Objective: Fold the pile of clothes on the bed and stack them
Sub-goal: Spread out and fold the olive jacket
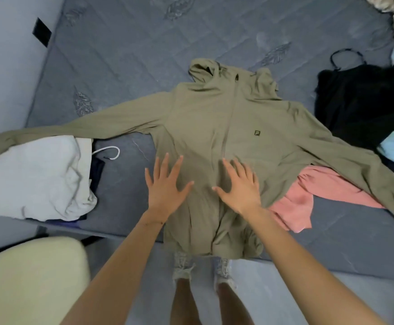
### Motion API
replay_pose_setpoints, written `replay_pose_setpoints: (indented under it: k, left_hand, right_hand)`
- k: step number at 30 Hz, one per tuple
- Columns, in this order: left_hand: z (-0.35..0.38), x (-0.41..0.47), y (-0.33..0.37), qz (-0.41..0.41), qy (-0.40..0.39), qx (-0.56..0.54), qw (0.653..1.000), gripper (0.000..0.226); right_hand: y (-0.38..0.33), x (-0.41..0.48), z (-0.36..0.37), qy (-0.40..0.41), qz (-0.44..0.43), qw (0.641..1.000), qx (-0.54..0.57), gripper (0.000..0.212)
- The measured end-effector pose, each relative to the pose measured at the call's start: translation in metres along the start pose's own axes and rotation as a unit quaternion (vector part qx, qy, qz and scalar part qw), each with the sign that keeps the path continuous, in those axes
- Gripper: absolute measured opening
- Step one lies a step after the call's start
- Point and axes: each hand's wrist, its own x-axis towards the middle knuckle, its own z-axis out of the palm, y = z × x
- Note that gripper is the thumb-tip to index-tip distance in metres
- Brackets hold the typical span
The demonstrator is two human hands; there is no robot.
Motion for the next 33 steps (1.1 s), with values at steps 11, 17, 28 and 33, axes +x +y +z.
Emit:
replay_pose_setpoints:
  k: [11,17,28,33]
  left_hand:
    - [0.074,-0.068,-0.015,0.004,-0.092,-0.013,0.996,0.078]
    - [0.099,-0.106,-0.037,-0.134,-0.055,-0.214,0.966,0.087]
    - [0.138,-0.124,-0.045,-0.117,0.030,-0.275,0.954,0.009]
    - [0.128,-0.137,-0.036,-0.072,0.124,-0.293,0.945,0.020]
  right_hand:
    - [0.049,-0.078,0.093,0.012,0.110,0.991,0.077,0.090]
    - [0.052,-0.112,0.141,0.028,0.256,0.946,0.198,0.101]
    - [0.071,-0.104,0.167,0.077,0.335,0.896,0.280,0.031]
    - [0.080,-0.126,0.163,0.156,0.263,0.860,0.409,0.021]
